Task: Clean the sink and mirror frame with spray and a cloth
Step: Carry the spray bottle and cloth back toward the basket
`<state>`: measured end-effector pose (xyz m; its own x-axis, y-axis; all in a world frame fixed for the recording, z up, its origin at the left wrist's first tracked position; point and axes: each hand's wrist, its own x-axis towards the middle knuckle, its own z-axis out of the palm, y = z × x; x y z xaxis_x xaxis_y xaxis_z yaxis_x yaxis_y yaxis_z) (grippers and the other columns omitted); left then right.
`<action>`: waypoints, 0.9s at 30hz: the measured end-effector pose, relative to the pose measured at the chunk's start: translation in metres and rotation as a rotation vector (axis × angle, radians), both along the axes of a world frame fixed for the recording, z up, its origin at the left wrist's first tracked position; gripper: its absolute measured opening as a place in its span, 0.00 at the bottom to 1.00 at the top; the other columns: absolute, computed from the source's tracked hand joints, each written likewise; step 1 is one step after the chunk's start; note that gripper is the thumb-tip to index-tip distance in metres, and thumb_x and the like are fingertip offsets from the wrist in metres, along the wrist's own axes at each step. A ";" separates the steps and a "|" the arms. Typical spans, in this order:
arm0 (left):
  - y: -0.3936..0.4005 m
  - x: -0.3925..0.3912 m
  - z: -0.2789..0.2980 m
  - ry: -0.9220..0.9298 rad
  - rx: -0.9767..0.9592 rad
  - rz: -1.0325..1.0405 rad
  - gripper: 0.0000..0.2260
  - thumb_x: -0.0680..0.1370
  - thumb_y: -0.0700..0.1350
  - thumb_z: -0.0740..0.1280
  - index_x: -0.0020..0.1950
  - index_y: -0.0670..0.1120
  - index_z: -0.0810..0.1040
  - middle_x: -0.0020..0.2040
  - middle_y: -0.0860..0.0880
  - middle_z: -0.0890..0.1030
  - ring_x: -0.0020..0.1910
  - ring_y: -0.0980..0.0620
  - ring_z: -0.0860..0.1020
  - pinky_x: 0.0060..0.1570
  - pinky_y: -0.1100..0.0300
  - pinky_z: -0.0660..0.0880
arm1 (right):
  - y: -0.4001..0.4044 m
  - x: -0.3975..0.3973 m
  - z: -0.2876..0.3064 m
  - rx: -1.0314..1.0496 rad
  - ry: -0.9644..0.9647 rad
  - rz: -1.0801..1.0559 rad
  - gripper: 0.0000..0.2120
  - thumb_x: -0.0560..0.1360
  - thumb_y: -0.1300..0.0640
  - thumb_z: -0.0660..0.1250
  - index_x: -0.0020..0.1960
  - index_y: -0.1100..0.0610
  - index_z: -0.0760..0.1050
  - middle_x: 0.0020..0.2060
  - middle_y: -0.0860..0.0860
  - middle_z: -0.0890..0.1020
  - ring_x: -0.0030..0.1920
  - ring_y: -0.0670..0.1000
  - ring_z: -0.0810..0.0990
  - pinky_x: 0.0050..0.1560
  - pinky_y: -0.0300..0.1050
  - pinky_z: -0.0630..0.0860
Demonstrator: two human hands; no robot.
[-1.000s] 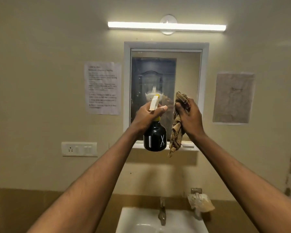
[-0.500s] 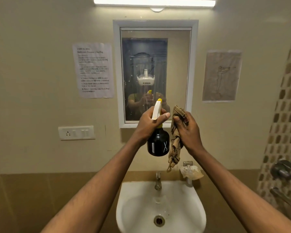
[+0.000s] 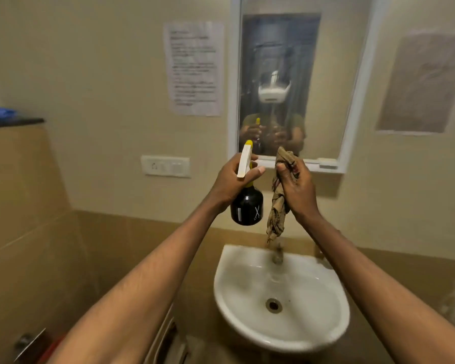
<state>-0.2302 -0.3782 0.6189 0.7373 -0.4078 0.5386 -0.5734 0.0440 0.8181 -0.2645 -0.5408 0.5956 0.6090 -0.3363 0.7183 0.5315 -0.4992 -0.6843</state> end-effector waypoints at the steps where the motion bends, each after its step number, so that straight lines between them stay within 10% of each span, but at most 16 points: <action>1: 0.013 0.004 -0.005 0.012 0.010 0.027 0.15 0.76 0.48 0.70 0.61 0.47 0.74 0.55 0.46 0.79 0.51 0.53 0.79 0.45 0.67 0.75 | 0.011 0.007 -0.004 0.003 0.011 0.020 0.15 0.76 0.44 0.62 0.60 0.49 0.74 0.52 0.53 0.80 0.54 0.52 0.78 0.57 0.57 0.74; 14: 0.229 0.058 -0.113 0.191 0.049 0.383 0.19 0.79 0.56 0.64 0.70 0.61 0.69 0.67 0.53 0.75 0.64 0.56 0.73 0.65 0.54 0.69 | 0.222 0.114 -0.100 -0.016 0.214 0.339 0.18 0.77 0.46 0.62 0.63 0.54 0.73 0.55 0.54 0.78 0.56 0.52 0.75 0.57 0.43 0.70; 19: 0.292 0.104 -0.187 0.340 0.062 0.452 0.16 0.71 0.67 0.66 0.48 0.58 0.72 0.45 0.48 0.71 0.43 0.53 0.69 0.45 0.55 0.67 | 0.294 0.167 -0.164 0.023 0.284 0.360 0.20 0.76 0.42 0.61 0.62 0.53 0.75 0.52 0.53 0.79 0.55 0.51 0.76 0.55 0.45 0.72; 27: 0.356 0.194 -0.379 0.527 0.091 0.551 0.24 0.74 0.60 0.69 0.51 0.39 0.75 0.35 0.46 0.70 0.34 0.54 0.71 0.36 0.64 0.69 | 0.371 0.246 -0.340 0.021 0.456 0.341 0.12 0.76 0.48 0.62 0.53 0.54 0.76 0.45 0.50 0.78 0.49 0.51 0.75 0.46 0.44 0.68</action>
